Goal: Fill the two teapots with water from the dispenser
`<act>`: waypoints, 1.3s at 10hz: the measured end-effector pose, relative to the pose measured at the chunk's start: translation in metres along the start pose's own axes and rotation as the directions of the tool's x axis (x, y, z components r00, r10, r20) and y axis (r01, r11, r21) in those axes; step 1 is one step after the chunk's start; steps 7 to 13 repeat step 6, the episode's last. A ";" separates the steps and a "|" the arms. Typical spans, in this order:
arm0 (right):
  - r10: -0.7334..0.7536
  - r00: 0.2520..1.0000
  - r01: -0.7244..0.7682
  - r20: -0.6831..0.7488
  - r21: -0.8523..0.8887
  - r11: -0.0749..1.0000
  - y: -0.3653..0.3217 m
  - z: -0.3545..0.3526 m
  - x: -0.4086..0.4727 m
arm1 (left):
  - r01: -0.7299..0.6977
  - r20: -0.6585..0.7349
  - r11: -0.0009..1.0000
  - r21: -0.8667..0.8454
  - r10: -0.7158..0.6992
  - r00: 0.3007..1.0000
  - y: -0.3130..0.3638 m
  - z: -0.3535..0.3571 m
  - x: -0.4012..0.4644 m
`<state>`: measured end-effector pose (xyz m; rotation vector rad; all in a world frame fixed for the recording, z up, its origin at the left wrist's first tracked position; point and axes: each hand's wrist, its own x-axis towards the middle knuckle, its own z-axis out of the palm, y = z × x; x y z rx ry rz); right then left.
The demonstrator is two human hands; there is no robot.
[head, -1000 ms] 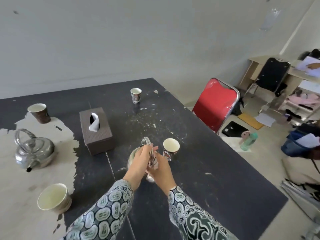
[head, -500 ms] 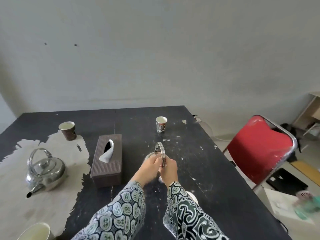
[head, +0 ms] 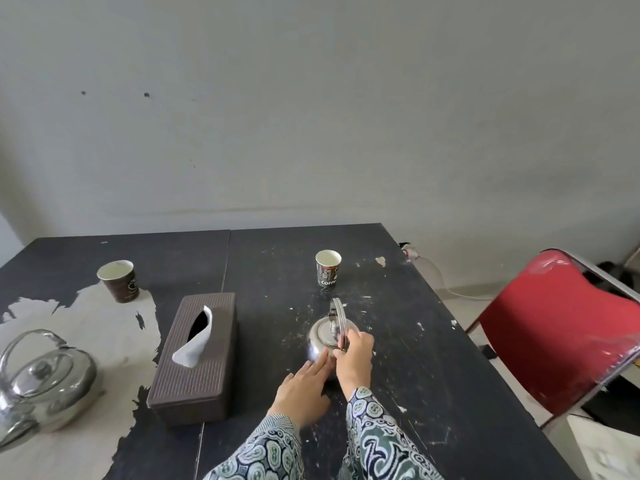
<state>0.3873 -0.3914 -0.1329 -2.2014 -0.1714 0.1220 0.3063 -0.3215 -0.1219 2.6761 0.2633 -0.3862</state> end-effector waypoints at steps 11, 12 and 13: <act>-0.089 0.989 0.079 -0.117 -0.091 0.993 -0.082 -0.056 -0.037 | 0.111 -0.195 0.990 0.090 -0.092 0.977 0.007 -0.078 -0.057; -0.089 0.989 0.079 -0.117 -0.091 0.993 -0.082 -0.056 -0.037 | 0.111 -0.195 0.990 0.090 -0.092 0.977 0.007 -0.078 -0.057; -0.089 0.989 0.079 -0.117 -0.091 0.993 -0.082 -0.056 -0.037 | 0.111 -0.195 0.990 0.090 -0.092 0.977 0.007 -0.078 -0.057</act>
